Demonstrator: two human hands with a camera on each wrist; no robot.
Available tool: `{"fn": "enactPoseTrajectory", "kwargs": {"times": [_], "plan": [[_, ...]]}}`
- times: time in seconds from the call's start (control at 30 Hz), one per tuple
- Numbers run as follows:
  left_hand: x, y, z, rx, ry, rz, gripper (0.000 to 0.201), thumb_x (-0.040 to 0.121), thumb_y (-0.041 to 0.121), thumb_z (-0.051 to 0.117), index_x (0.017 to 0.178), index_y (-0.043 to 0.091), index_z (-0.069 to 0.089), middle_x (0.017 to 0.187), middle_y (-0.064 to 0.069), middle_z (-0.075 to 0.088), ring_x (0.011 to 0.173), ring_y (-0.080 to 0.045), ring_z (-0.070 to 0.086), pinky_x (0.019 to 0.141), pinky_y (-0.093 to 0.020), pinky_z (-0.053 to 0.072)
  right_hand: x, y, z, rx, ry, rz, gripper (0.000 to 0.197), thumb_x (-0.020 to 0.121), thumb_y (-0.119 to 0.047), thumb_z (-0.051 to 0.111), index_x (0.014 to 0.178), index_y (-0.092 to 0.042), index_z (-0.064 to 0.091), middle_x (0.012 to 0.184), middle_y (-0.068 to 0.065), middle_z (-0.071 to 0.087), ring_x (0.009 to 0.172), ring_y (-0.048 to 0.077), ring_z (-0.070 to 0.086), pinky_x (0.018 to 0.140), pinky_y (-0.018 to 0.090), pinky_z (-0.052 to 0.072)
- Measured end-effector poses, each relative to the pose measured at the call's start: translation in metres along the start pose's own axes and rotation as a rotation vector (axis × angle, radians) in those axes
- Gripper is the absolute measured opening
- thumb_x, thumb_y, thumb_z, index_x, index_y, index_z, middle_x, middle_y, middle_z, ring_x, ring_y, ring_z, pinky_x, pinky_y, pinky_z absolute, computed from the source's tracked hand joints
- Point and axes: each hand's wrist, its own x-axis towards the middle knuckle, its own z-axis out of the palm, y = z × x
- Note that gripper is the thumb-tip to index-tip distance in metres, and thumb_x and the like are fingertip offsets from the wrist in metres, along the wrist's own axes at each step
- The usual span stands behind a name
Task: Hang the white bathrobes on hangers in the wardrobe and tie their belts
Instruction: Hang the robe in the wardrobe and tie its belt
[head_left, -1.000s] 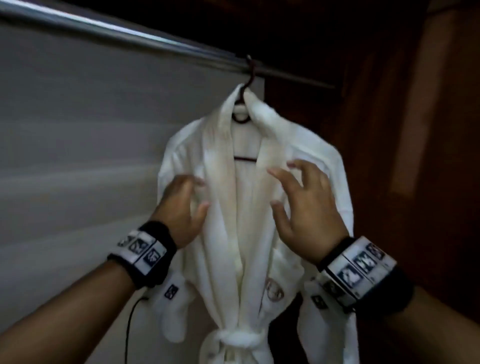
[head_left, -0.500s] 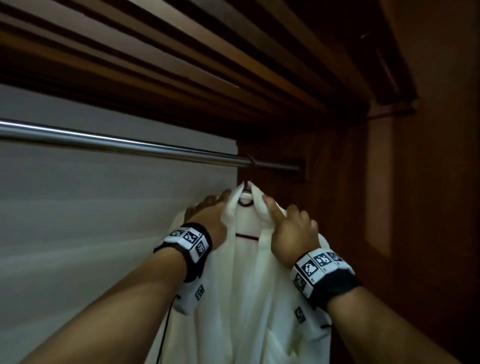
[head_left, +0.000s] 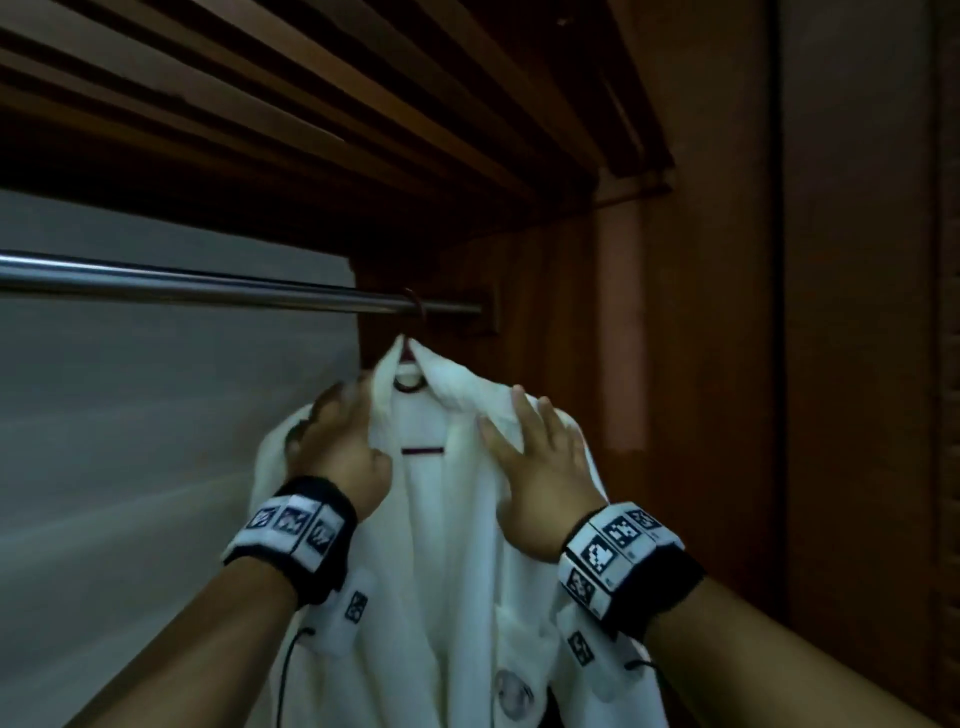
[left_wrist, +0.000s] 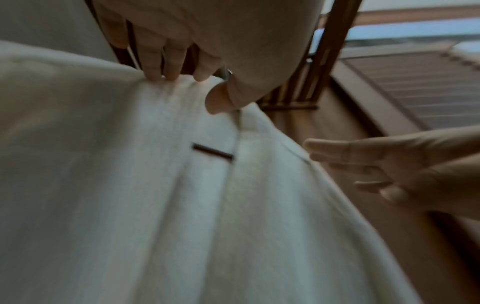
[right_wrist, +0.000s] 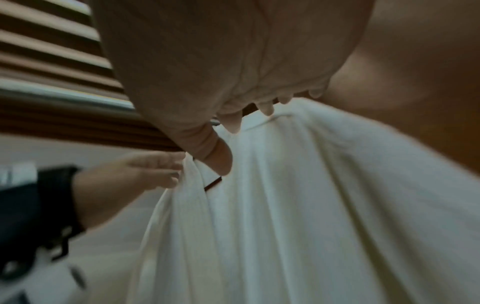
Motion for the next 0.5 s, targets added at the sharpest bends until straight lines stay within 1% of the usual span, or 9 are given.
{"fn": "enactPoseTrajectory", "kwargs": {"times": [0.07,0.13,0.17,0.2,0.27,0.3,0.33,0.4,0.5], "plan": [[-0.038,0.009,0.015,-0.049,0.045,0.113,0.077,0.078,0.029,0.053,0.148,0.022,0.022,0.147,-0.009,0.032,0.129,-0.031,0.039,0.107,-0.048,0.035,-0.050,0.015,0.001,0.080,-0.049,0.061,0.084,0.088,-0.034,0.055,0.153,-0.040,0.002,0.160,0.001,-0.019,0.147,0.024,-0.019,0.120,0.046,-0.003],[-0.085,0.028,0.037,-0.242,0.040,0.299,0.065,0.078,0.027,0.054,0.140,0.014,0.040,0.137,-0.009,0.042,0.121,-0.028,0.046,0.103,-0.046,0.039,-0.107,0.037,0.002,0.139,-0.078,0.163,0.071,0.091,-0.037,0.053,0.152,-0.037,0.017,0.161,0.003,0.007,0.148,0.024,0.003,0.121,0.040,0.010],[-0.110,0.041,0.049,-0.353,-0.005,0.397,0.058,0.079,0.028,0.052,0.134,0.013,0.048,0.131,-0.007,0.045,0.117,-0.026,0.049,0.100,-0.043,0.043,-0.138,0.047,0.001,0.163,-0.087,0.223,0.064,0.092,-0.037,0.052,0.150,-0.035,0.027,0.157,0.003,0.021,0.145,0.023,0.015,0.119,0.036,0.018],[-0.134,0.056,0.062,-0.472,-0.098,0.489,0.050,0.080,0.029,0.050,0.128,0.014,0.054,0.127,-0.004,0.046,0.114,-0.021,0.052,0.096,-0.038,0.046,-0.171,0.057,-0.001,0.183,-0.098,0.294,0.057,0.092,-0.037,0.052,0.146,-0.035,0.036,0.150,0.000,0.032,0.139,0.020,0.027,0.116,0.034,0.026],[-0.182,0.094,0.080,-0.660,-0.371,0.607,0.033,0.087,0.027,0.049,0.117,0.021,0.060,0.122,0.006,0.047,0.106,-0.002,0.054,0.088,-0.020,0.047,-0.242,0.072,-0.014,0.237,-0.146,0.484,0.042,0.092,-0.036,0.052,0.134,-0.037,0.051,0.132,-0.010,0.049,0.120,0.009,0.049,0.104,0.031,0.043],[-0.206,0.117,0.088,-0.716,-0.498,0.656,0.027,0.089,0.026,0.049,0.113,0.025,0.062,0.118,0.010,0.049,0.099,0.003,0.055,0.082,-0.011,0.045,-0.281,0.077,-0.025,0.267,-0.171,0.591,0.035,0.093,-0.036,0.052,0.127,-0.038,0.056,0.123,-0.015,0.055,0.107,0.004,0.056,0.095,0.031,0.049],[-0.229,0.143,0.093,-0.754,-0.596,0.712,0.023,0.090,0.025,0.050,0.109,0.026,0.063,0.112,0.012,0.051,0.093,0.005,0.056,0.076,-0.006,0.042,-0.319,0.082,-0.037,0.283,-0.198,0.690,0.029,0.094,-0.036,0.052,0.122,-0.040,0.059,0.115,-0.017,0.058,0.096,0.001,0.060,0.087,0.031,0.054],[-0.280,0.200,0.099,-0.788,-0.770,0.846,0.021,0.093,0.028,0.049,0.107,0.027,0.065,0.101,0.015,0.055,0.085,0.003,0.057,0.071,-0.011,0.042,-0.399,0.087,-0.068,0.261,-0.214,0.862,0.024,0.094,-0.037,0.052,0.116,-0.040,0.062,0.102,-0.019,0.063,0.084,0.000,0.063,0.079,0.031,0.057],[-0.369,0.292,0.083,-0.806,-0.991,1.064,0.017,0.094,0.027,0.053,0.104,0.029,0.067,0.099,0.016,0.060,0.086,0.000,0.057,0.074,-0.019,0.043,-0.522,0.076,-0.124,0.142,-0.143,1.106,0.024,0.092,-0.027,0.055,0.111,-0.034,0.068,0.083,-0.017,0.064,0.074,0.001,0.059,0.077,0.021,0.050]]}}
